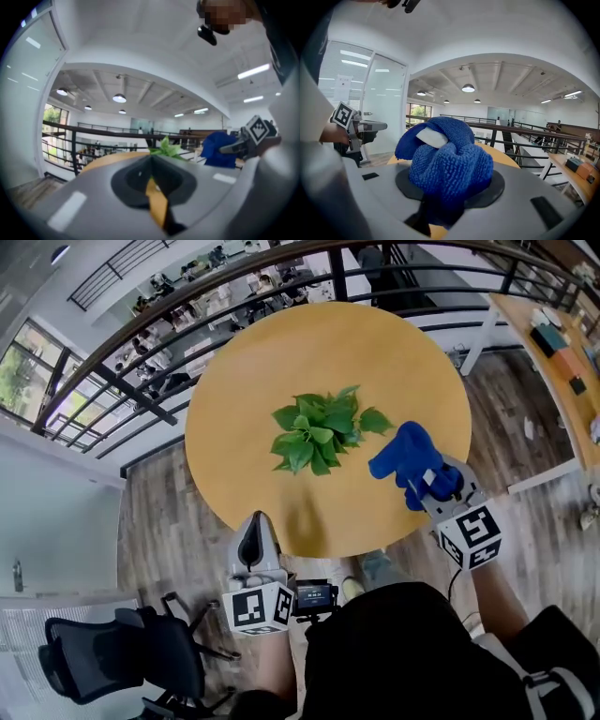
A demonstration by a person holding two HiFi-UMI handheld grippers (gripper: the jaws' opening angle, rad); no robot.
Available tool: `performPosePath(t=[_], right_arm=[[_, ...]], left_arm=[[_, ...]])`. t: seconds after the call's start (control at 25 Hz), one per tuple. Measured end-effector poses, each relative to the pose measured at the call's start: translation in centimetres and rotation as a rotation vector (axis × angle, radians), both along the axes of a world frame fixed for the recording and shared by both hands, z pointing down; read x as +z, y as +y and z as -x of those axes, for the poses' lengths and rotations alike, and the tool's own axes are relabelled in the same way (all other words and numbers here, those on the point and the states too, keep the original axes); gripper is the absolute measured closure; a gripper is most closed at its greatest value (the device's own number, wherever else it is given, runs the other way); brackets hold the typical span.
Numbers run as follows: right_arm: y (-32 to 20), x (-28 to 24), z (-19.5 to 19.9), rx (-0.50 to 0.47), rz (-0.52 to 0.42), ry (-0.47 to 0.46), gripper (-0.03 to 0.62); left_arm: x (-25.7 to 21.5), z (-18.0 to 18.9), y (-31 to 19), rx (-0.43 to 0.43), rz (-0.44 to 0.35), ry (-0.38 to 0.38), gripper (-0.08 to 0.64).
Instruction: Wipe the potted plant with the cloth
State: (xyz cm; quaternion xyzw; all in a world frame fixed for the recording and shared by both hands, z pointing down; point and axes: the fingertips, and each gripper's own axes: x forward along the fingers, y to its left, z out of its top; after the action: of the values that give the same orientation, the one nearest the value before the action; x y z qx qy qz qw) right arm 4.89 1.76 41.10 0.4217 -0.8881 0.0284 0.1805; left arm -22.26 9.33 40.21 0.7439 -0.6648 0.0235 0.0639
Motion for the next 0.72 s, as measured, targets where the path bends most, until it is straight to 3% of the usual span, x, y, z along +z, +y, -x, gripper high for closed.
performPosePath(t=[0.36,0.72], right_arm=[[7.5,-1.6,1.6,-0.022,-0.009,-0.024,0.419],[9.3,-2.5,0.5,-0.066,-0.019,-0.024,0.419]], left_arm=[[-1.3,-1.4,6.7,0.018,-0.012,-0.006,0.561],[-3.8,-5.1,9.1,0.034,-0.045,0.003,0.56]])
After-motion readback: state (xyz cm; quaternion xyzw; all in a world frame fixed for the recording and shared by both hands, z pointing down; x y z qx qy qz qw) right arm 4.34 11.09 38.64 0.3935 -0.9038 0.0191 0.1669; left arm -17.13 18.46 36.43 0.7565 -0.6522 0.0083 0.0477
